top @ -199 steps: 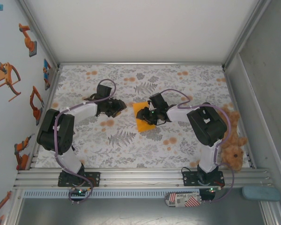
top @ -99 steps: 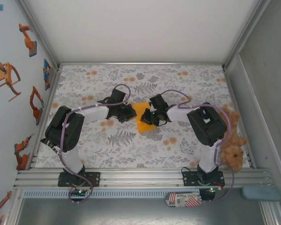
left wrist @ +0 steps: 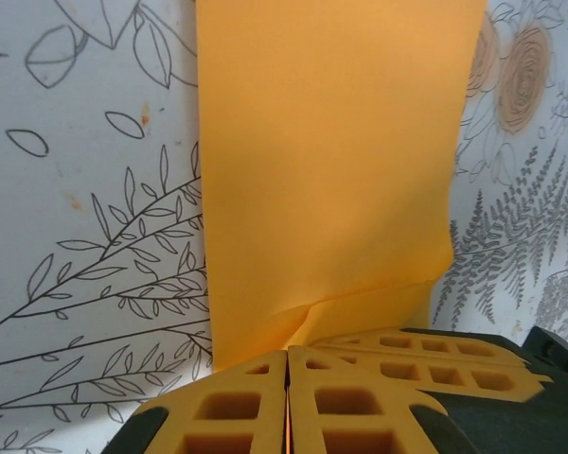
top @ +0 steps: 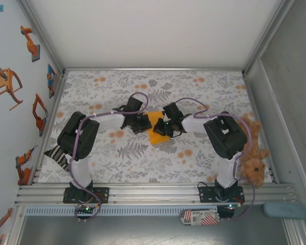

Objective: Fold a paper plane with a square sheet of paper (pick it up from the middle)
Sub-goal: Fold the triangle a second time at the center of the table.

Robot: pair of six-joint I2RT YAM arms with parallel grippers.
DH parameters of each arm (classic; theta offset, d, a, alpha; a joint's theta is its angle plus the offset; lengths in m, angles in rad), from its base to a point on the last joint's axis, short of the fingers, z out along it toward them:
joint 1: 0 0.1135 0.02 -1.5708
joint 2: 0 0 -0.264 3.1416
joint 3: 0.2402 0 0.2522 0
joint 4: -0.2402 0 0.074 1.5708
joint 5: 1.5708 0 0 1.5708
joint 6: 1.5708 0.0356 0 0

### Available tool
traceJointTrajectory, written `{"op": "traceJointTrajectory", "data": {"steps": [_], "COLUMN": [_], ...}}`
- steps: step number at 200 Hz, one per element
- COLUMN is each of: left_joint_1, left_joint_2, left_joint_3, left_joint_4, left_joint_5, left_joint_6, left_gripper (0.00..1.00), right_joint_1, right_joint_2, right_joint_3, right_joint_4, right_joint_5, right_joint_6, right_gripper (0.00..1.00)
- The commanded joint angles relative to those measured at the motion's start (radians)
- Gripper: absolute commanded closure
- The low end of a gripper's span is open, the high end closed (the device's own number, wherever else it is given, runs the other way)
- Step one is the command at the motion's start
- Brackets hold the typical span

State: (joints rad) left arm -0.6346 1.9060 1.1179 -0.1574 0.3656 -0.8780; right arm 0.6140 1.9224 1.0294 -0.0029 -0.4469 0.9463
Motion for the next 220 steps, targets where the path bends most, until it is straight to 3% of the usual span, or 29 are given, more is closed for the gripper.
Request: {"op": "traceJointTrajectory", "data": {"steps": [1, 85, 146, 220], "left_joint_1": [-0.003, -0.002, -0.003, -0.002], "left_joint_2": [0.022, 0.066, 0.095, 0.108], "left_joint_3": [0.029, 0.05, 0.06, 0.083], "left_joint_4": [-0.04, -0.109, -0.172, -0.186], "left_joint_5": [-0.003, -0.042, -0.074, -0.071], "left_joint_6": [0.03, 0.052, 0.079, 0.099], "left_gripper": [0.92, 0.92, 0.92, 0.92], "right_joint_1": [0.004, 0.004, -0.002, -0.018], "right_joint_2": [0.007, -0.004, -0.118, -0.055], "right_joint_3": [-0.007, -0.009, -0.006, 0.005], "right_joint_4": [-0.037, -0.029, -0.037, -0.043], "right_joint_5": [0.027, 0.018, 0.034, 0.033], "right_joint_6": [0.005, 0.008, -0.044, -0.071], "right_gripper": [1.0, 1.0, 1.0, 1.0]}}
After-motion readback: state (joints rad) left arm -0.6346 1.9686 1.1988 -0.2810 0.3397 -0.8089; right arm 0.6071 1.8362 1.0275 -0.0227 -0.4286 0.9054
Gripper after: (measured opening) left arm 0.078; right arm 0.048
